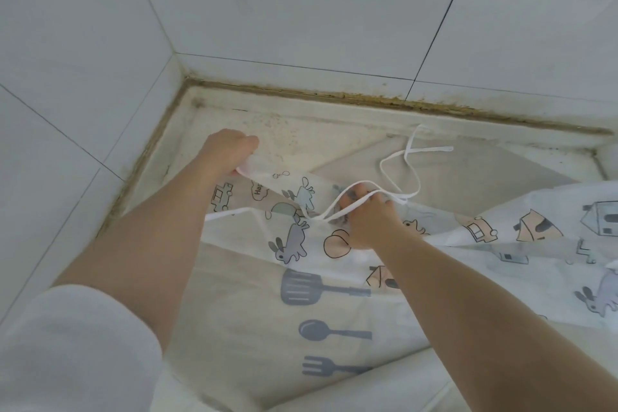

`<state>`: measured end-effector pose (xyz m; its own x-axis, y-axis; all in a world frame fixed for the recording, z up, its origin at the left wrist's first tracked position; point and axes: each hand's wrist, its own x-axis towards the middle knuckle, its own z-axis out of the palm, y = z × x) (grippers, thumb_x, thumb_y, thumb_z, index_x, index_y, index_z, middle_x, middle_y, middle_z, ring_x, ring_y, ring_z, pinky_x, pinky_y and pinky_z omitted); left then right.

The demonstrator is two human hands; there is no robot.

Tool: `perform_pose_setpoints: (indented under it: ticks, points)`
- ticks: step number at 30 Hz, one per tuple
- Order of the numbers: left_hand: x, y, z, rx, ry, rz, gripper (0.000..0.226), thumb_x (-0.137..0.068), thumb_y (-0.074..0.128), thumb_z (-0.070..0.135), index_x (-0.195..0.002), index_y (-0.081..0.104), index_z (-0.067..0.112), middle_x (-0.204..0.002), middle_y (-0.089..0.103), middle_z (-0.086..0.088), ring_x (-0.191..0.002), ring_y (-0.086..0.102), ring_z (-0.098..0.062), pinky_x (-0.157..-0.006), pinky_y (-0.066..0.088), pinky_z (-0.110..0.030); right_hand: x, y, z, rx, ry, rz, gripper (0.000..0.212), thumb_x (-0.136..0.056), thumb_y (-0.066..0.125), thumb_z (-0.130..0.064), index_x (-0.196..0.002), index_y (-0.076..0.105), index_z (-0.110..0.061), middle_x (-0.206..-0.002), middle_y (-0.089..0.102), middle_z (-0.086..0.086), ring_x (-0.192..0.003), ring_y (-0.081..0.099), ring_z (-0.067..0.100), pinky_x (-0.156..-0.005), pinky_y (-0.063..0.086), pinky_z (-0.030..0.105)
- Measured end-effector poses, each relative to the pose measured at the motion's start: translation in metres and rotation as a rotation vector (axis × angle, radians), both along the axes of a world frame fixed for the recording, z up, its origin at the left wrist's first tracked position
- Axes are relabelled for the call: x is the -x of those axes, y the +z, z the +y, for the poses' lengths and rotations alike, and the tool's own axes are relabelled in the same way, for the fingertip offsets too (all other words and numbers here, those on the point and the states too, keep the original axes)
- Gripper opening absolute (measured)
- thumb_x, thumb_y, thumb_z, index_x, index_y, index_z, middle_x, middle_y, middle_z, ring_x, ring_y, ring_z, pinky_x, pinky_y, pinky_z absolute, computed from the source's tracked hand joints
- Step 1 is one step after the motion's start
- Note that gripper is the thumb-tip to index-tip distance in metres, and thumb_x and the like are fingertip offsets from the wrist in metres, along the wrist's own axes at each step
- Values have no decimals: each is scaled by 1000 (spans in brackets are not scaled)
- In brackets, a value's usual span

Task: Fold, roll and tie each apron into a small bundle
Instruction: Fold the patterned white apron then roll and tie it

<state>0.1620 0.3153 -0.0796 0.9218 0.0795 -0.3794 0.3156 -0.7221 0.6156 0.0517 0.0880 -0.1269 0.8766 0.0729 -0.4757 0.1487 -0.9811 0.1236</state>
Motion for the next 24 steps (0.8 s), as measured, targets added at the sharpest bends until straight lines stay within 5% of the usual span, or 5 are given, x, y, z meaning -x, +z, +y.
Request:
perform_pose_setpoints:
  ticks: [7, 10, 14, 18, 24]
  points:
    - [13, -17, 8, -9, 313, -169, 40, -83, 63, 28, -53, 41, 12, -56, 40, -4, -61, 42, -24, -52, 29, -28, -5, 0, -3, -124, -87, -6, 58, -86, 47, -51, -136, 35, -23, -137, 28, 7, -125, 41, 32, -97, 43, 43]
    - [24, -16, -1, 328, 577, -231, 17, -80, 68, 17, -81, 51, 15, -75, 46, 2, -64, 46, -18, -51, 33, -20, -2, -1, -4, -130, -121, -26, 58, -88, 42, -55, -135, 36, -22, -137, 30, 8, -124, 42, 31, -98, 42, 41]
    - [29, -17, -8, 680, 893, -196, 35, -88, 60, 18, -118, 45, 9, -93, 60, -4, -68, 51, -12, -65, 41, -19, -1, -3, -1, -114, -151, -43, 58, -89, 38, -59, -133, 38, -22, -136, 33, 7, -124, 41, 30, -96, 40, 40]
    - [30, -23, -7, 454, 906, -204, 8, -89, 51, 14, -84, 45, 12, -86, 53, -3, -80, 44, -18, -65, 36, -18, 5, 1, 0, -120, -158, -71, 54, -90, 36, -59, -131, 40, -23, -135, 36, 5, -125, 42, 28, -92, 39, 37]
    - [41, -7, -1, 238, 767, -289, 36, -95, 40, 28, -72, 51, 4, -70, 50, -5, -69, 49, -23, -59, 36, -30, 11, -1, -6, -181, -211, -59, 44, -89, 43, -50, -126, 44, -27, -136, 37, 2, -124, 43, 27, -92, 40, 38]
